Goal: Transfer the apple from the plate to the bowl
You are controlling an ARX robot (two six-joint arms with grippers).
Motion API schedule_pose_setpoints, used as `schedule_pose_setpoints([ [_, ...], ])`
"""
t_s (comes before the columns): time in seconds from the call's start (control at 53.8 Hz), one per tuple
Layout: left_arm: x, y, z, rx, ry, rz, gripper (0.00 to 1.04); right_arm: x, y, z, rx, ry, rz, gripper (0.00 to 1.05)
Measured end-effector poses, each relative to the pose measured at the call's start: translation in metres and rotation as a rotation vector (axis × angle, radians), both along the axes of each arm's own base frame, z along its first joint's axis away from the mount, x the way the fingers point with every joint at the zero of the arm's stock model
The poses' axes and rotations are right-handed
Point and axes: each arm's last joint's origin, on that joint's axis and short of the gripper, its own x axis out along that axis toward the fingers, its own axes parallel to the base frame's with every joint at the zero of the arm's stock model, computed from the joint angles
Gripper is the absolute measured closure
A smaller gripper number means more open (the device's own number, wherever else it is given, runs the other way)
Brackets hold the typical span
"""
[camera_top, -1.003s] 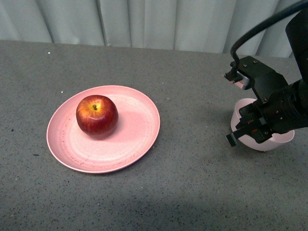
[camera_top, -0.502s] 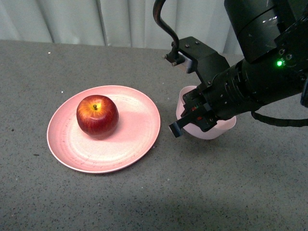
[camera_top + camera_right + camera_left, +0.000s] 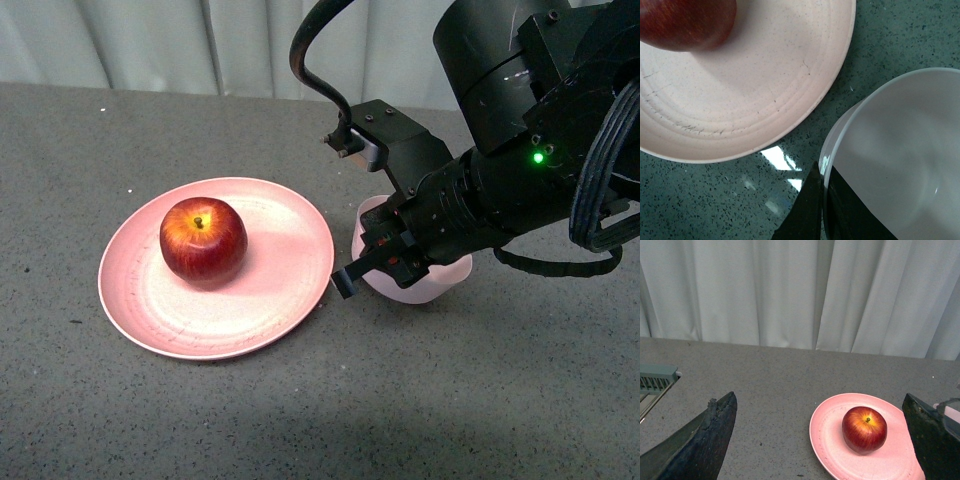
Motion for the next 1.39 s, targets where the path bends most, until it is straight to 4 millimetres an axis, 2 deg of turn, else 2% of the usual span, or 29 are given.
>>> schedule_pose_setpoints([
  [0.149, 0.0, 0.0, 0.0, 0.0, 0.0, 0.0, 0.07, 0.004, 0.002, 0.002, 0.029, -0.046, -0.007, 0.82],
  [0.242, 0.0, 0.0, 0.0, 0.0, 0.0, 0.0, 0.07, 0.002, 0.0, 0.001, 0.07, -0.088, -0.02, 0.62],
  [0.372, 0.0, 0.0, 0.0, 0.0, 0.0, 0.0, 0.07, -0.002, -0.007, 0.005, 0.1, -0.127, -0.05, 0.45],
  [0.483, 0.0, 0.0, 0.0, 0.0, 0.0, 0.0, 0.07, -0.005, -0.017, 0.018, 0.123, -0.216, -0.112, 0.29],
  [0.613, 0.0, 0.0, 0.0, 0.0, 0.0, 0.0, 0.07, -0.009, -0.042, 0.039, 0.108, -0.415, -0.284, 0.08],
  [0.78, 0.0, 0.0, 0.0, 0.0, 0.0, 0.0, 0.07, -0.026, -0.074, 0.057, 0.107, -0.589, -0.471, 0.09],
  [0.985, 0.0, 0.0, 0.0, 0.0, 0.0, 0.0, 0.07, -0.063, -0.108, 0.073, 0.092, -0.771, -0.662, 0.09],
  [1.152, 0.0, 0.0, 0.0, 0.0, 0.0, 0.0, 0.07, -0.1, -0.135, 0.087, 0.076, -0.874, -0.82, 0.1],
  [1.245, 0.0, 0.0, 0.0, 0.0, 0.0, 0.0, 0.07, -0.125, -0.147, 0.096, 0.234, -0.94, -0.744, 0.29],
  [1.338, 0.0, 0.0, 0.0, 0.0, 0.0, 0.0, 0.07, -0.141, -0.152, 0.093, 0.251, -0.935, -0.735, 0.48],
  [1.393, 0.0, 0.0, 0.0, 0.0, 0.0, 0.0, 0.07, -0.145, -0.153, 0.091, 0.249, -0.929, -0.736, 0.55],
])
